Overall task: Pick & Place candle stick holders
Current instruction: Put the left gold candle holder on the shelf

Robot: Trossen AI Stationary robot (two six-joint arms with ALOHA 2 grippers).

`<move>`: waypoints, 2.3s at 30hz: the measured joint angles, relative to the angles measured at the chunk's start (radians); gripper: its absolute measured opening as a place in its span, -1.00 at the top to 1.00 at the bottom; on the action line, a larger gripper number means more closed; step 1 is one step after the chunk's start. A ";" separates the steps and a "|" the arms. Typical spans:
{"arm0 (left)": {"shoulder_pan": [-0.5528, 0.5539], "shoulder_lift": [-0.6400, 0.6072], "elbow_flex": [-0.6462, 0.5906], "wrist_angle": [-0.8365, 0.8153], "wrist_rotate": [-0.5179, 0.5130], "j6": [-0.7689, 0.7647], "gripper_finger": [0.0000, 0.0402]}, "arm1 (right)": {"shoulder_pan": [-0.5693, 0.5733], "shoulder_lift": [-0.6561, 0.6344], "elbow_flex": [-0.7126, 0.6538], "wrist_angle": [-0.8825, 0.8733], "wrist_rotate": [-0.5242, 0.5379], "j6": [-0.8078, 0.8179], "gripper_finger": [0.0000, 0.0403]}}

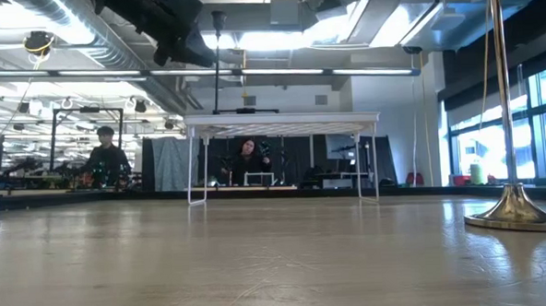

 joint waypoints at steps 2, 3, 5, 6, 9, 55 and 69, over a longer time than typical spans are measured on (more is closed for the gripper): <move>-0.001 -0.011 0.000 -0.021 0.004 -0.001 0.39 | 0.000 0.000 0.000 0.000 0.000 0.000 0.15; -0.001 -0.020 0.000 -0.035 0.012 -0.006 0.39 | 0.000 0.000 0.000 0.000 0.000 0.000 0.15; -0.001 -0.036 0.000 -0.051 0.026 -0.016 0.39 | -0.001 0.000 0.000 0.000 0.000 0.000 0.15; -0.001 -0.045 0.000 -0.061 0.033 -0.019 0.39 | -0.003 0.000 0.000 0.000 0.000 0.000 0.15; -0.001 -0.076 0.000 -0.078 0.063 -0.042 0.39 | -0.006 0.000 0.000 0.000 0.000 0.000 0.15; -1.045 0.501 0.012 0.569 -0.576 -0.942 0.40 | 0.331 -0.224 0.000 -0.594 -0.142 0.427 0.15; -1.017 0.837 0.446 0.448 -0.567 -0.725 0.42 | 0.533 -0.232 0.000 -0.835 -0.142 0.610 0.15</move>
